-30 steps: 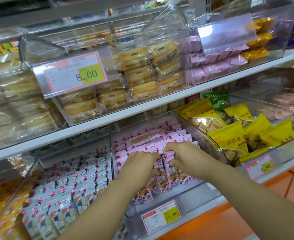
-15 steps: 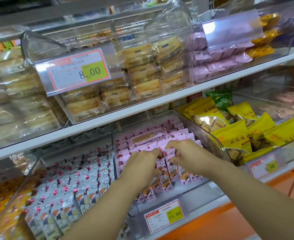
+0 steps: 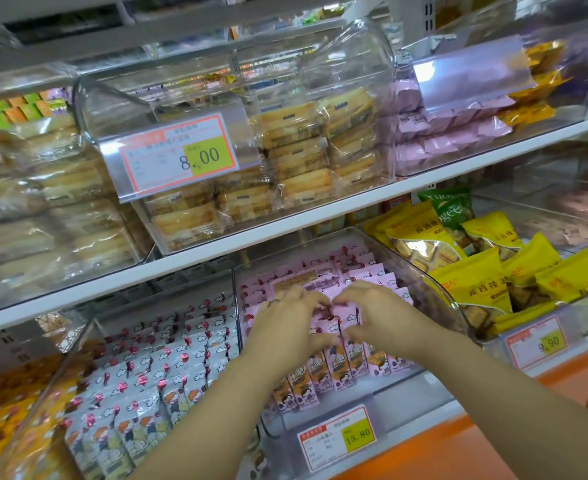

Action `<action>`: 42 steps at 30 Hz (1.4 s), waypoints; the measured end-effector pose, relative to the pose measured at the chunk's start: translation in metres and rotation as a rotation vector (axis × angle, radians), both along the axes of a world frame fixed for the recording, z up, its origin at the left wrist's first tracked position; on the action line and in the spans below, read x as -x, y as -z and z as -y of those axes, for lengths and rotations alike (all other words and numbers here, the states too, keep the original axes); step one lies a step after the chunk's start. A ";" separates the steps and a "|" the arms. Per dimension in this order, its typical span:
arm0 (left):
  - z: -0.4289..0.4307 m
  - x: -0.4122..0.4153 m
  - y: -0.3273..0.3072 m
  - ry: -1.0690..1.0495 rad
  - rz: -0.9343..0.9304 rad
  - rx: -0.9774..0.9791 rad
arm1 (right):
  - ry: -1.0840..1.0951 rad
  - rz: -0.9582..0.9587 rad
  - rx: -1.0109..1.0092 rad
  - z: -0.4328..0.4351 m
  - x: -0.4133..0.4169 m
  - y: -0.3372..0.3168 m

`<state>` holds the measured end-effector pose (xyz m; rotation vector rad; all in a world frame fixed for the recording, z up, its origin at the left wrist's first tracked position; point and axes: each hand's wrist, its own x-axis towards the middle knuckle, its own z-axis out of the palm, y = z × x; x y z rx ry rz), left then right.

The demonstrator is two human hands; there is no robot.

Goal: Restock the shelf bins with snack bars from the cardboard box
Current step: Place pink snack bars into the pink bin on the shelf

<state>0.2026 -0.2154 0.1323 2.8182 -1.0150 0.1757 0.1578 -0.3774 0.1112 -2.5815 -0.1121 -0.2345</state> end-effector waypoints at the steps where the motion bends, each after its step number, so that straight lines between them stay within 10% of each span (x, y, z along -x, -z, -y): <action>1: -0.002 -0.003 -0.005 -0.016 -0.032 0.121 | 0.012 0.039 -0.066 0.001 0.000 -0.006; 13: 0.011 -0.046 -0.012 -0.195 0.059 0.290 | 0.103 0.204 -0.301 0.010 0.003 -0.035; 18: 0.007 -0.009 -0.035 0.078 -0.291 0.546 | 0.081 0.249 -0.036 0.018 0.010 -0.048; 27: 0.010 0.029 -0.049 0.107 -0.567 0.944 | 0.097 0.116 -0.127 0.050 0.048 -0.059; 42: 0.106 0.036 0.020 0.006 -0.227 0.294 | 0.106 -0.061 -0.016 0.099 0.062 -0.037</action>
